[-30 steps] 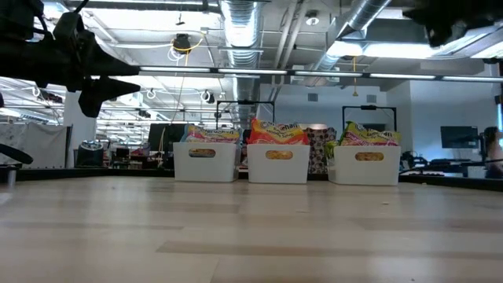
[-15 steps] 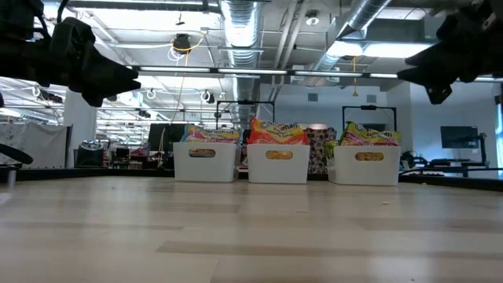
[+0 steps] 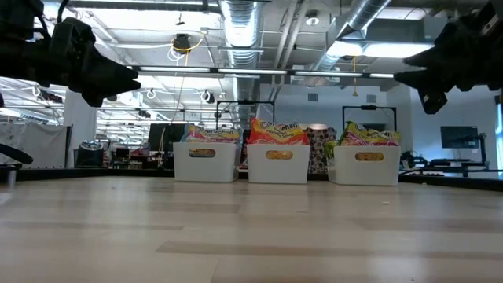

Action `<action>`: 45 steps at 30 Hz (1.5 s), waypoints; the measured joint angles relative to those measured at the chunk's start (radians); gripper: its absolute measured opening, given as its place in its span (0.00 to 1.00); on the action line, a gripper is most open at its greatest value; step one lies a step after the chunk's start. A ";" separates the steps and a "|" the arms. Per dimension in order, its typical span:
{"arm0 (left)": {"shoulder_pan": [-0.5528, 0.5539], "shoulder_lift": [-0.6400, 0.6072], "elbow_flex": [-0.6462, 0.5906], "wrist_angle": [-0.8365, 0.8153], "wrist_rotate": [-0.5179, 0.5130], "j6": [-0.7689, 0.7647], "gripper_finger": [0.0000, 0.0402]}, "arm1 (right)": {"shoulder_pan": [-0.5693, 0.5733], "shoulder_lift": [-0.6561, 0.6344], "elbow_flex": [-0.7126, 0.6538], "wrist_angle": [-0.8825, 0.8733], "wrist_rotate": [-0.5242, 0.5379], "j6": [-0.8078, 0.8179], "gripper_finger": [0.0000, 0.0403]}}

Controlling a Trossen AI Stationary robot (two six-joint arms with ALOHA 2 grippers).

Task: Sort Maruchan noodles
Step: Return to Home Position

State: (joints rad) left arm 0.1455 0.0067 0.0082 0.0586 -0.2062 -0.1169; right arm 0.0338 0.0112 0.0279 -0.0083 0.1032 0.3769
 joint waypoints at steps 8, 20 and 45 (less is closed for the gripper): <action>0.000 0.000 0.000 0.000 0.000 0.012 0.43 | 0.102 0.002 -0.014 0.028 -0.007 0.018 0.45; 0.000 0.000 0.000 0.000 0.000 0.026 0.43 | 0.124 0.002 -0.015 0.025 -0.008 0.015 0.45; 0.000 0.000 0.000 0.000 0.000 0.024 0.43 | 0.123 0.002 -0.016 0.024 -0.009 0.015 0.45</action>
